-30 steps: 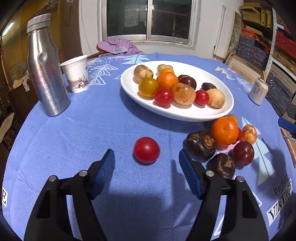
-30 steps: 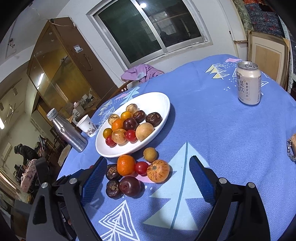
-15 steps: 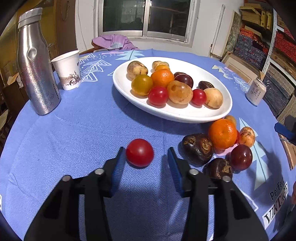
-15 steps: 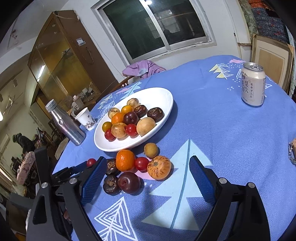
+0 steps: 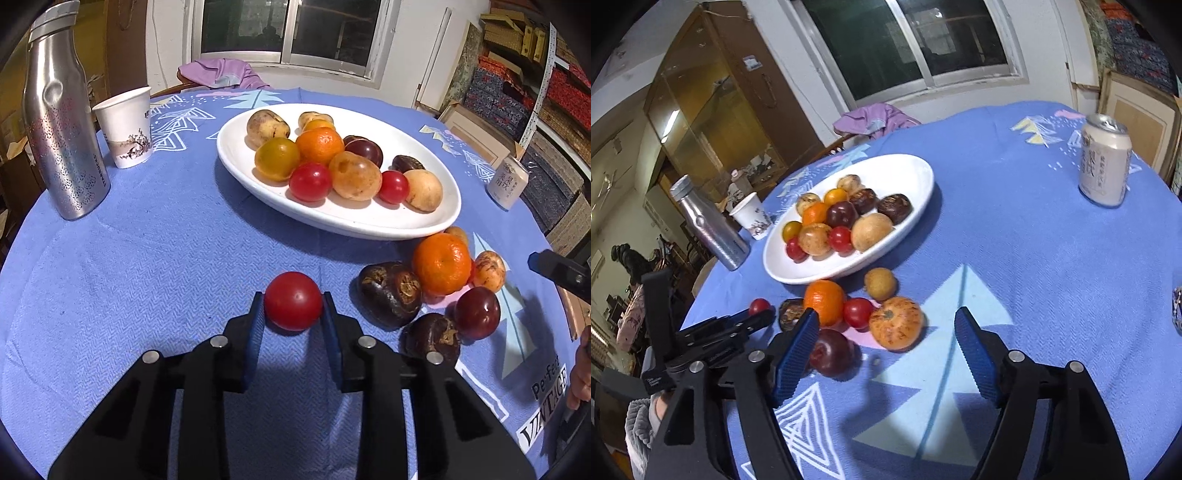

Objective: Organize fruits
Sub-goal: 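Hold the red tomato in the left gripper while the right gripper grasps a striped persimmon, then carry the tomato and persimmon over the plate and open both grippers, then move both open grippers back toward the fruits on the cloth, then grasp a mangosteen with the left gripper while the right gripper grasps a dark red plum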

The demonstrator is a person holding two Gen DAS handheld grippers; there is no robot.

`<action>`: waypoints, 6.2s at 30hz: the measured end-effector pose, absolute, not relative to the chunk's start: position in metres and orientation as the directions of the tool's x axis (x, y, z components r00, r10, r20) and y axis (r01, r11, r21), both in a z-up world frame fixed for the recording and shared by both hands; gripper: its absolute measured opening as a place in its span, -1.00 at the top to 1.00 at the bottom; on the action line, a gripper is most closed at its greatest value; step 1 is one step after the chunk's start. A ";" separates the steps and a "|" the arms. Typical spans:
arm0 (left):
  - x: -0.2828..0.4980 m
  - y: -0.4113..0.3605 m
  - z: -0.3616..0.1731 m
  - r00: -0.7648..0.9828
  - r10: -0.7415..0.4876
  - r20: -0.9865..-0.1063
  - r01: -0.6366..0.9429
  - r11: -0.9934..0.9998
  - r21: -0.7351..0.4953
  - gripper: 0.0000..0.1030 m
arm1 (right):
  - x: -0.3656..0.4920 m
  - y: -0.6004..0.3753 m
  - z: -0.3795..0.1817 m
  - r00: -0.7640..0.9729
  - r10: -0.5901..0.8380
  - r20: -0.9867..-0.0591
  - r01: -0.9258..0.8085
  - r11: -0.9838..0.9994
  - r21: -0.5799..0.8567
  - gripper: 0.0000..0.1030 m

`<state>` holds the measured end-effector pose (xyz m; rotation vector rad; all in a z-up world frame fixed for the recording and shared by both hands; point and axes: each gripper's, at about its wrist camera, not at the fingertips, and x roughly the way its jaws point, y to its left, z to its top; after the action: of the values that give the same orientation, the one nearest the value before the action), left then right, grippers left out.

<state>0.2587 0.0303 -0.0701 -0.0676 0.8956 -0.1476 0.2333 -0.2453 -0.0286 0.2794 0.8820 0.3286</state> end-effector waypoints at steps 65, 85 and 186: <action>0.216 0.022 -0.003 0.829 0.038 -0.558 0.002 0.997 0.071 0.42 | 0.212 -0.221 0.004 0.735 0.293 -0.612 -0.223 0.956 0.191 0.23; 0.316 -0.015 -0.024 0.712 -0.097 -0.695 0.093 0.995 -0.043 0.12 | 0.344 -0.192 -0.015 0.616 0.367 -0.697 -0.180 0.927 0.329 0.21; 0.272 0.017 -0.070 0.599 -0.082 -0.796 0.086 0.996 -0.038 0.10 | 0.229 -0.194 -0.053 0.463 0.468 -0.752 -0.299 0.882 0.365 -0.01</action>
<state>0.2718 0.0172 -0.0704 0.0048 0.9229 -0.0970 0.2292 -0.1937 -0.0531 0.1912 0.9820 0.4749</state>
